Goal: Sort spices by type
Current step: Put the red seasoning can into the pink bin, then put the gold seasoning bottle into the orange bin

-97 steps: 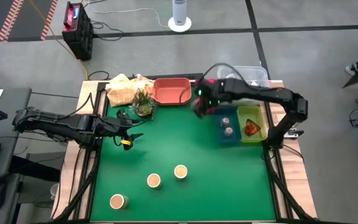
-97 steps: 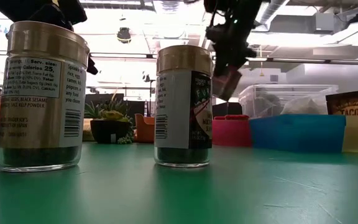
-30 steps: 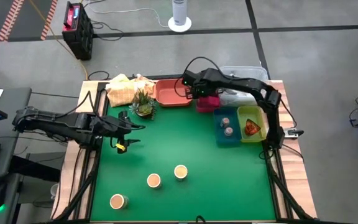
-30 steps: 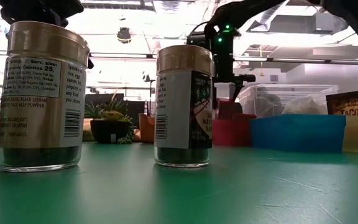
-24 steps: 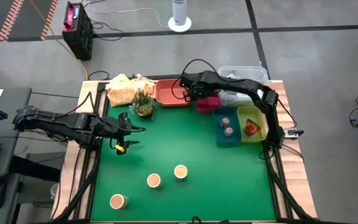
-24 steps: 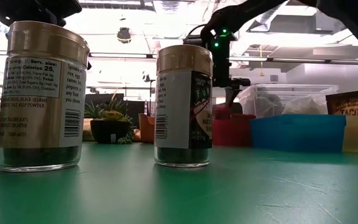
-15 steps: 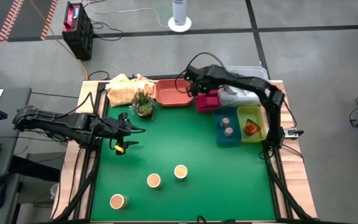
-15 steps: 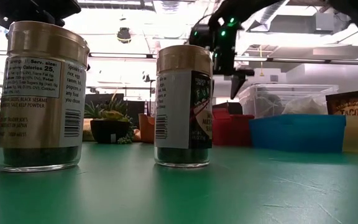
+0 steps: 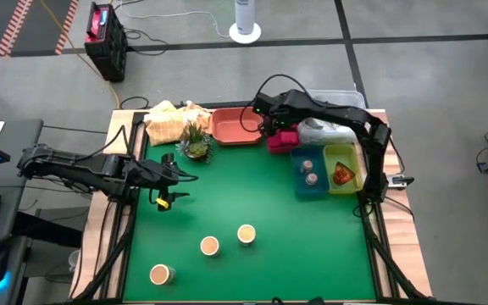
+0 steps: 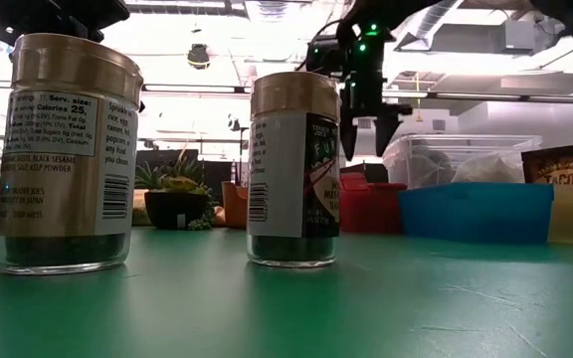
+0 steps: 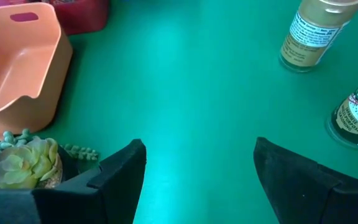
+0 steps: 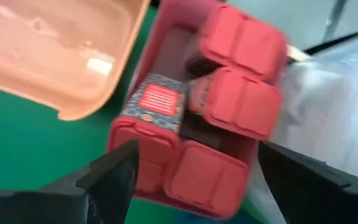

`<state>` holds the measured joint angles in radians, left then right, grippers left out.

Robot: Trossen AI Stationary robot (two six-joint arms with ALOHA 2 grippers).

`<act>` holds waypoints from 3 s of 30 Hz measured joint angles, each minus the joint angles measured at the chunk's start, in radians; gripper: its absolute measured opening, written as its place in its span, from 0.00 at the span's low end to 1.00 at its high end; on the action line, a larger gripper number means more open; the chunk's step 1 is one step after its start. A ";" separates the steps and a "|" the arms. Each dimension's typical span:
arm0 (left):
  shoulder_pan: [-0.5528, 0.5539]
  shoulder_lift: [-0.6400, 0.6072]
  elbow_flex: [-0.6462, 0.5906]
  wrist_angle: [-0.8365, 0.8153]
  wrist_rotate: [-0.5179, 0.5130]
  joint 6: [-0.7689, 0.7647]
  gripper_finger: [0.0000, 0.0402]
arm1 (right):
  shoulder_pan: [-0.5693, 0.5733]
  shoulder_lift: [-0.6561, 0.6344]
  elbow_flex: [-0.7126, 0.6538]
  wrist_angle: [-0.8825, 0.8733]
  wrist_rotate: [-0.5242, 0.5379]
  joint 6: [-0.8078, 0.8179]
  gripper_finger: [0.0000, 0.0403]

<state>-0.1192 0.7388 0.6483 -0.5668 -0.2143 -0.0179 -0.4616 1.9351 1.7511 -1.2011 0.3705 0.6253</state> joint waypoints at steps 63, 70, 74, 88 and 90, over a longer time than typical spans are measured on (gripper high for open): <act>0.000 0.000 0.000 0.000 0.003 -0.118 0.71 | 0.497 -0.216 -0.391 0.597 0.026 -0.337 0.82; 0.000 0.000 0.000 0.012 0.037 -0.163 0.71 | 0.655 -0.214 -0.391 0.695 0.033 -0.345 0.82; -0.004 0.000 0.000 0.013 0.077 -0.197 0.71 | 0.733 -0.215 -0.391 0.728 0.051 -0.368 0.82; -0.254 0.003 0.007 0.107 -0.025 -0.255 0.71 | 0.936 -0.215 -0.391 0.843 0.234 -0.335 0.82; -0.290 0.015 0.018 0.111 -0.042 -0.282 0.71 | 0.952 -0.213 -0.391 0.863 0.237 -0.335 0.82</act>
<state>-0.4092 0.7535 0.6662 -0.4557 -0.2561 -0.3001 0.4905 1.7216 1.3604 -0.3384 0.6077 0.2907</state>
